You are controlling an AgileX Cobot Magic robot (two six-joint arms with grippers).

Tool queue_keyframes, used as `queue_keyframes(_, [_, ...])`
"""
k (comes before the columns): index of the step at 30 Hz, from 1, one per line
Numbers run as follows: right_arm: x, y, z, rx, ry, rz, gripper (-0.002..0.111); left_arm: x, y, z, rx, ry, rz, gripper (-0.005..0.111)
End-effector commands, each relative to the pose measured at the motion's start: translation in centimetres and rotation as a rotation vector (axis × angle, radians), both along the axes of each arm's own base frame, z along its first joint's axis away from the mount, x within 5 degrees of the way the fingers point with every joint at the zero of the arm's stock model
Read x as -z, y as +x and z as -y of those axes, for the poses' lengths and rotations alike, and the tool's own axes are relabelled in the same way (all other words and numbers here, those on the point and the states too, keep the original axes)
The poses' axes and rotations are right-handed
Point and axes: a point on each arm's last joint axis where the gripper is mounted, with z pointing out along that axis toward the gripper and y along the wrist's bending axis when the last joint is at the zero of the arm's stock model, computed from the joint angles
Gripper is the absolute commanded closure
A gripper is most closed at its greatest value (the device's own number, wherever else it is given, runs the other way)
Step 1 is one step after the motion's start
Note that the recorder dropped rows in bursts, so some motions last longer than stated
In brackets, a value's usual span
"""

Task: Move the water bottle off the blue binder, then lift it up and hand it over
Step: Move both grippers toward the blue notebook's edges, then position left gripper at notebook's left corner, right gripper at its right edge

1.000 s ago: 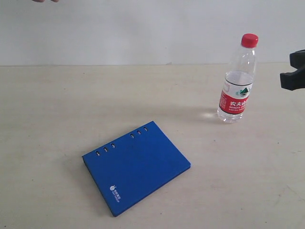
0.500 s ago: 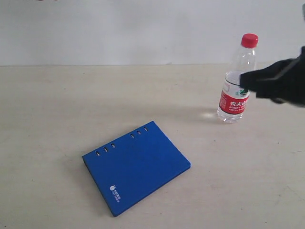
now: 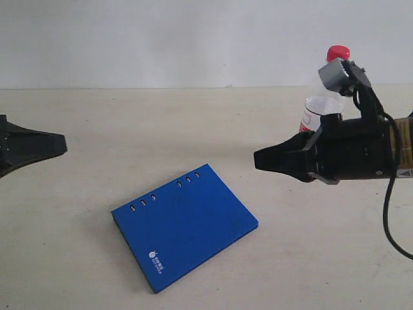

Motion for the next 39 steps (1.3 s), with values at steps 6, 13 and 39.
queue_keyframes(6, [1.9, -2.0, -2.9, -0.083, -0.161, -0.152, 0.108, 5.0, 4.1, 1.5, 0.197, 0.014, -0.065, 0.102])
queue_keyframes(13, [5.8, -0.9, -4.9, 0.031, -0.121, -0.310, 0.108, 7.6, 7.5, 4.3, 0.226, 0.171, -0.101, 0.102])
queue_keyframes(39, [9.2, -0.5, -5.1, 0.059, -0.135, -0.432, 0.108, 14.2, 11.4, 4.9, 0.445, 0.142, -0.337, 0.047])
